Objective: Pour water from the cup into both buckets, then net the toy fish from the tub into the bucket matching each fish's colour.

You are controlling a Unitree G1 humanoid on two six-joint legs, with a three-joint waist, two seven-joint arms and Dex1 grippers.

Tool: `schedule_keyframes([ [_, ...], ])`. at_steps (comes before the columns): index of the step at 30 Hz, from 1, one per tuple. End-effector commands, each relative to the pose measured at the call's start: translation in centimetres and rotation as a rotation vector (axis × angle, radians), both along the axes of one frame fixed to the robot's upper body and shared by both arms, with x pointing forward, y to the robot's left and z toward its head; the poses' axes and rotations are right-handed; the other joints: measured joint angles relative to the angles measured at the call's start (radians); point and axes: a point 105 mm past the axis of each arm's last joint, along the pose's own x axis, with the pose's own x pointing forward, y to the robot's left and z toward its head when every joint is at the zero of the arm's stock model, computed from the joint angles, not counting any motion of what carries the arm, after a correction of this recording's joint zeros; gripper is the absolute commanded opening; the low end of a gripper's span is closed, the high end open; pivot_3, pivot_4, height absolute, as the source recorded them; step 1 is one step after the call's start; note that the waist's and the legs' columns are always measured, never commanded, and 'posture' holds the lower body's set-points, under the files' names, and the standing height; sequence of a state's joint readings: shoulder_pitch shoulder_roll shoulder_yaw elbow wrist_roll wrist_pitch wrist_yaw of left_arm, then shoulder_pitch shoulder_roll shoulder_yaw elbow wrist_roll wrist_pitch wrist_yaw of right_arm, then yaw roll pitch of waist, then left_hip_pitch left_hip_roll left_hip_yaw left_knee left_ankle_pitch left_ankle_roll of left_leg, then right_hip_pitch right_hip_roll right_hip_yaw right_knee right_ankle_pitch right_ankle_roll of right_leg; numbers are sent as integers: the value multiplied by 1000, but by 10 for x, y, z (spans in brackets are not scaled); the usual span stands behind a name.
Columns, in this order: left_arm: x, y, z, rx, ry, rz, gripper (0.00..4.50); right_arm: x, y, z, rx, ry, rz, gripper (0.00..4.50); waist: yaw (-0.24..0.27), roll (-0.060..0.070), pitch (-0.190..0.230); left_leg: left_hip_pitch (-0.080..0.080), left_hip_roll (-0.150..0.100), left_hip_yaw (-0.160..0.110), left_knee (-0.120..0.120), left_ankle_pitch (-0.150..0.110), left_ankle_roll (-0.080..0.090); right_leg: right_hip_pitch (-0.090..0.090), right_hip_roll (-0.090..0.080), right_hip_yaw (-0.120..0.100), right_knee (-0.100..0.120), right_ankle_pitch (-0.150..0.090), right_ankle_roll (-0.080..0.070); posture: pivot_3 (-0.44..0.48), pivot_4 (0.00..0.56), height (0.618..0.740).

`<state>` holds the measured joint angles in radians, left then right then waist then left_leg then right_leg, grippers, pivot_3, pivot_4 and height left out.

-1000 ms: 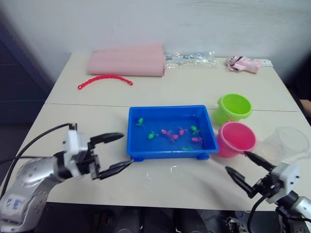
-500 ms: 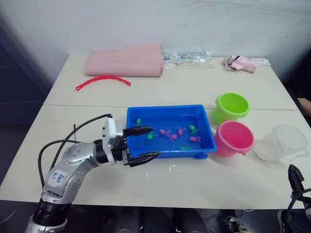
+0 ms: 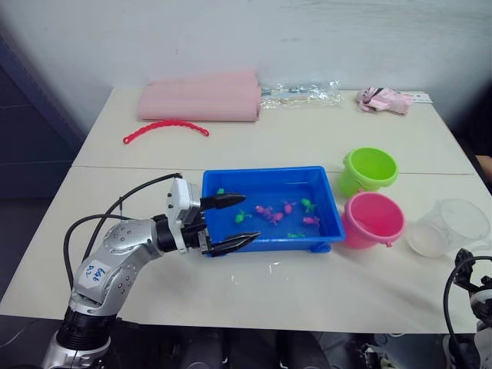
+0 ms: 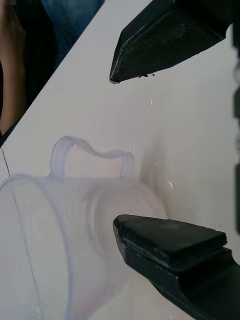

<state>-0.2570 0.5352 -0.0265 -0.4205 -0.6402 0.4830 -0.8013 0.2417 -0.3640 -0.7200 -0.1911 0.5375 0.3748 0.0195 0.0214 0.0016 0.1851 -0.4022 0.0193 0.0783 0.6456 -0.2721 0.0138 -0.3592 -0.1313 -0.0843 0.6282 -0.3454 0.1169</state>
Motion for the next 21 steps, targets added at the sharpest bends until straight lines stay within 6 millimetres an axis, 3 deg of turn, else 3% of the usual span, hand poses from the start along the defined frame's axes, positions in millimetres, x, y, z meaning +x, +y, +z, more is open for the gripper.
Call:
schedule_keyframes([
  [1,-6,-4,13,-7,-60,-28,4488,-7,-17,6,9,-18,-87,4500,0,0,0,0,0,0,0,0,0,0,0,0,0,0,0,0,150,740],
  [21,-8,-2,17,-9,-77,8,4488,28,-46,-1,24,-89,-82,4500,-8,0,0,0,0,3,0,1,2,0,0,2,0,0,1,0,150,740],
])
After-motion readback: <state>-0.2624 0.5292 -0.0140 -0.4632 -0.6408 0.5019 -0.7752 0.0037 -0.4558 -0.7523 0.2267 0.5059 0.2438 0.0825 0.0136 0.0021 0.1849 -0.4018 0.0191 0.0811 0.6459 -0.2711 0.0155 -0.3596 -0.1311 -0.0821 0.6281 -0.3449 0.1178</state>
